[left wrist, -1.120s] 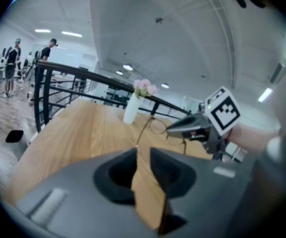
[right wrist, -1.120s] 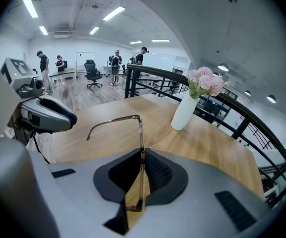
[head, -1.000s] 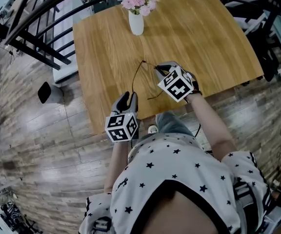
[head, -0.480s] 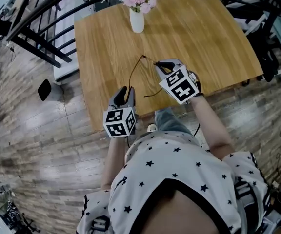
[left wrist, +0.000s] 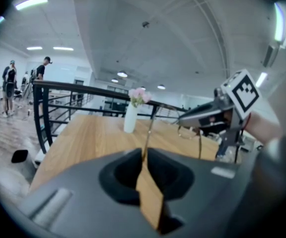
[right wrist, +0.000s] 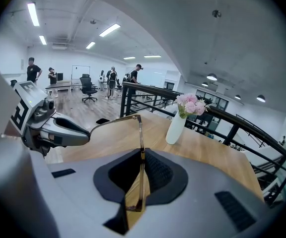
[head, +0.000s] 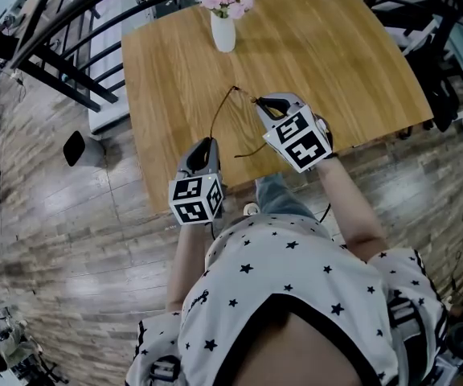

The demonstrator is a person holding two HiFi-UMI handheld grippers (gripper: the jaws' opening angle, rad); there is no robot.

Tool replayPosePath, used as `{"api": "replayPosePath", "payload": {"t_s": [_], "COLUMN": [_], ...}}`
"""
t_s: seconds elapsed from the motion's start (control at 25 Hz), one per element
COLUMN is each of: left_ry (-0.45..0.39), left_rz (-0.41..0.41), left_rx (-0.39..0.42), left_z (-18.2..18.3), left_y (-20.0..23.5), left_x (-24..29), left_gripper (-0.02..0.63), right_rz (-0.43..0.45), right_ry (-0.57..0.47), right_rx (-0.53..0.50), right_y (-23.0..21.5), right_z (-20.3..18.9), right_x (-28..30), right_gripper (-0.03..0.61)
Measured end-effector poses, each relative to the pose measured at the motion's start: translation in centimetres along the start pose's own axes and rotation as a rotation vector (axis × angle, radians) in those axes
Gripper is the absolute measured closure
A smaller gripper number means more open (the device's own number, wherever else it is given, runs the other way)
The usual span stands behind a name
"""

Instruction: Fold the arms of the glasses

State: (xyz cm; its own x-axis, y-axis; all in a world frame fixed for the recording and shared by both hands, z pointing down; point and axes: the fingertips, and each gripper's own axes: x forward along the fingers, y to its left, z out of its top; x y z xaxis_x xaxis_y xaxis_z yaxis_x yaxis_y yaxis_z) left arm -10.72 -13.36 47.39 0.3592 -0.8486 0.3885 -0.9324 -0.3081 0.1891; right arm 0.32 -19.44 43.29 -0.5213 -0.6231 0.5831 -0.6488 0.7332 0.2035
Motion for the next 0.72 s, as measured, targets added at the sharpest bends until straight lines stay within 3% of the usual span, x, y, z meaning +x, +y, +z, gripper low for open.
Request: {"api": "replayPosePath", "payload": {"t_s": [0.72], "left_ry": [0.030], "left_rz": [-0.066], "left_rx": [0.080], "left_z": [-0.4], "left_y": [-2.1], "left_x": [0.4], "left_gripper": [0.588], "right_rz": [0.006], "right_ry": [-0.019], "right_rx": [-0.022], "right_y": [0.6], "right_z": [1.1], "right_x": [0.2], "right_gripper": [0.557]}}
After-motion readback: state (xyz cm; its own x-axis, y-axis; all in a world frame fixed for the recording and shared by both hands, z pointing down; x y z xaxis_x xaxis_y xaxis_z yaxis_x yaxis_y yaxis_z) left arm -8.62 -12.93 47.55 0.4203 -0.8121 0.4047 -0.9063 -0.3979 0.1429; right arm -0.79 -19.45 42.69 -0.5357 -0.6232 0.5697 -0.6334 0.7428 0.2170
